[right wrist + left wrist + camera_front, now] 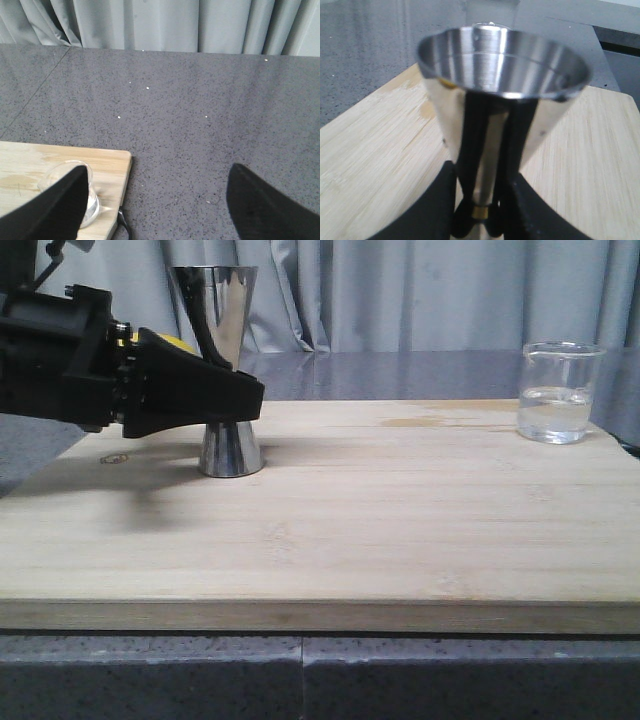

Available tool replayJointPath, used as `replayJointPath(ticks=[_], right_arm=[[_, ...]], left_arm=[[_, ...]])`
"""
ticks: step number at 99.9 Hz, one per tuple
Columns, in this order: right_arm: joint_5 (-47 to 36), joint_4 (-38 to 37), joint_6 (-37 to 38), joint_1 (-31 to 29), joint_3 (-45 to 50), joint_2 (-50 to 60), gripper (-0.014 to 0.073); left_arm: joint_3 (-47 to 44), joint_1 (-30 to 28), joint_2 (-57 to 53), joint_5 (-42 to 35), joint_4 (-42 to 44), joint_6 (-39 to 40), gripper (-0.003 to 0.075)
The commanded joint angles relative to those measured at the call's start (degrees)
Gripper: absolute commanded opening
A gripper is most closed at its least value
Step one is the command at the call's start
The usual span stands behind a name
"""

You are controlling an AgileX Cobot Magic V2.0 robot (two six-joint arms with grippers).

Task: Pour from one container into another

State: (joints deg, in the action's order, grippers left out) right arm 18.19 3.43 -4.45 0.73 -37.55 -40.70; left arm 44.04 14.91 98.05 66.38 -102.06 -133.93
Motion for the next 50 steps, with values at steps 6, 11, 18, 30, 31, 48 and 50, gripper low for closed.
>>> replayJointPath(ticks=[6,11,18,30,31,48,50], right_arm=[[-5.3,-0.4,-0.4,-0.2,-1.9,-0.4,0.0499],[-5.4,-0.4,-0.4,-0.2,-1.6,-0.4,0.0499],[-6.4,-0.4,-0.4,-0.2,-0.8,-0.4,0.0499],[-8.6,-0.4,-0.4,-0.2,0.9,-0.4,0.0499],[-8.8,-0.4,-0.4,-0.2,0.9,-0.4,0.0499],[-12.4,0.3,-0.4,-0.2,4.1,-0.4,0.0499],[-12.7,0.5,-0.4,-0.2,4.5,-0.4,0.0499]], left_arm=[[1.3,0.4,-1.9,6.3,-4.0,-0.1,-0.0019],[1.3,0.4,-1.9,6.3,-4.0,-0.1,-0.0018],[1.4,0.4,-1.9,6.3,-4.0,0.4,-0.0019],[1.5,0.4,-2.2,6.3,-4.0,1.2,-0.0019],[1.5,0.4,-2.2,6.3,-4.0,1.3,-0.0019],[1.5,0.8,-3.5,6.3,-4.0,1.4,-0.0019],[1.5,0.9,-3.7,6.3,-4.0,1.4,-0.0018]])
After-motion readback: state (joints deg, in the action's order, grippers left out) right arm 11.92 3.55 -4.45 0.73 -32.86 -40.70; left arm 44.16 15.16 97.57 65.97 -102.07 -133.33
